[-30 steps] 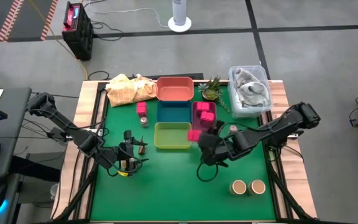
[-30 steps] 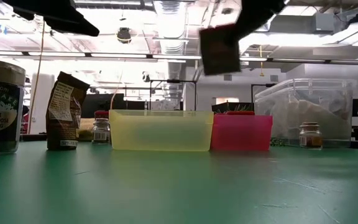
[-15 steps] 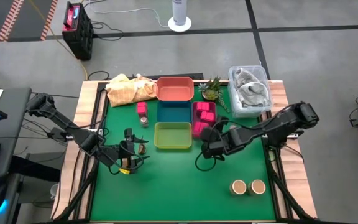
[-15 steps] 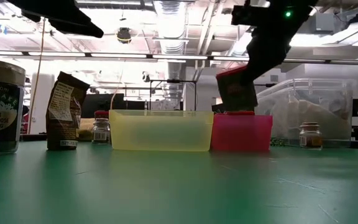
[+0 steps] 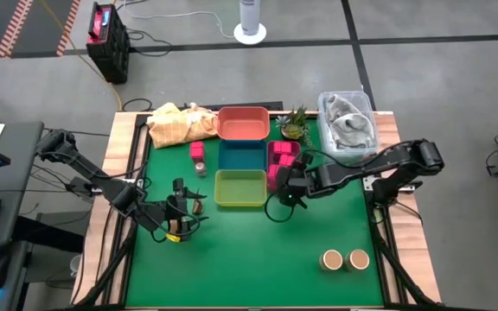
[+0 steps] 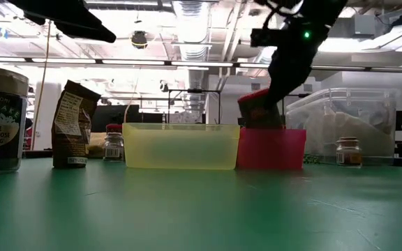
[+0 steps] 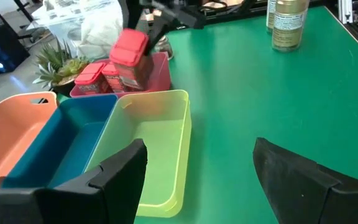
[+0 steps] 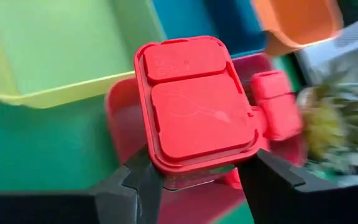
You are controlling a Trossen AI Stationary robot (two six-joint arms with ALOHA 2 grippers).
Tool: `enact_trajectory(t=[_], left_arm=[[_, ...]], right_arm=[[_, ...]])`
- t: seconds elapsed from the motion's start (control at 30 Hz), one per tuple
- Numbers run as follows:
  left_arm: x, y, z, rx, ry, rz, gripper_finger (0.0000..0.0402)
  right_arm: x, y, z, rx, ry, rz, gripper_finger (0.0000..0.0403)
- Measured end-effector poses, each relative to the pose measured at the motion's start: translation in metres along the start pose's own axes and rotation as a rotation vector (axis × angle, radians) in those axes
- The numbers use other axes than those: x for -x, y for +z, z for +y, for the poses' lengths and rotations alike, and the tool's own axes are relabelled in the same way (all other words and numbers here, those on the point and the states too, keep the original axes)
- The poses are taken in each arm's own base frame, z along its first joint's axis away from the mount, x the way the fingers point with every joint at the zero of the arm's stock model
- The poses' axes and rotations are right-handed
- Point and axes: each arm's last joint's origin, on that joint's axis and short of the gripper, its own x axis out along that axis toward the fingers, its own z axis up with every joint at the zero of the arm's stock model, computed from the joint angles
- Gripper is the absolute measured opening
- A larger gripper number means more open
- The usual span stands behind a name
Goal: Sort spices by type
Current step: Put the bottom red seasoning can into the red bin, then put the red seasoning can into the red bin
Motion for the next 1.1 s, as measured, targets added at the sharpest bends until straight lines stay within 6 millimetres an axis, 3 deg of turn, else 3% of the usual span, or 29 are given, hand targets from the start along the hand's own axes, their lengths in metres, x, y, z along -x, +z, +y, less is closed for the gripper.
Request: enact_trajectory(t=[0.27, 0.67, 0.9, 1.1], left_arm=[[0.0, -0.001, 0.0, -0.002, -0.003, 0.006, 0.0279], [0.0, 0.0, 0.004, -0.007, 0.011, 0.036, 0.0279], [-0.006, 0.019, 0.042, 0.025, 0.098, 0.223, 0.0279], [-0.02, 0.015, 0.09, 0.059, 0.17, 0.394, 0.0279]], right_arm=[[-0.026, -0.02, -0.008, -0.096, 0.027, 0.011, 0.0212], [-0.025, -0.023, -0.01, -0.128, 0.049, 0.045, 0.029], [0.005, -0.012, -0.023, -0.163, 0.076, -0.027, 0.0296], [0.031, 0.002, -0.028, -0.231, 0.09, -0.228, 0.0297]])
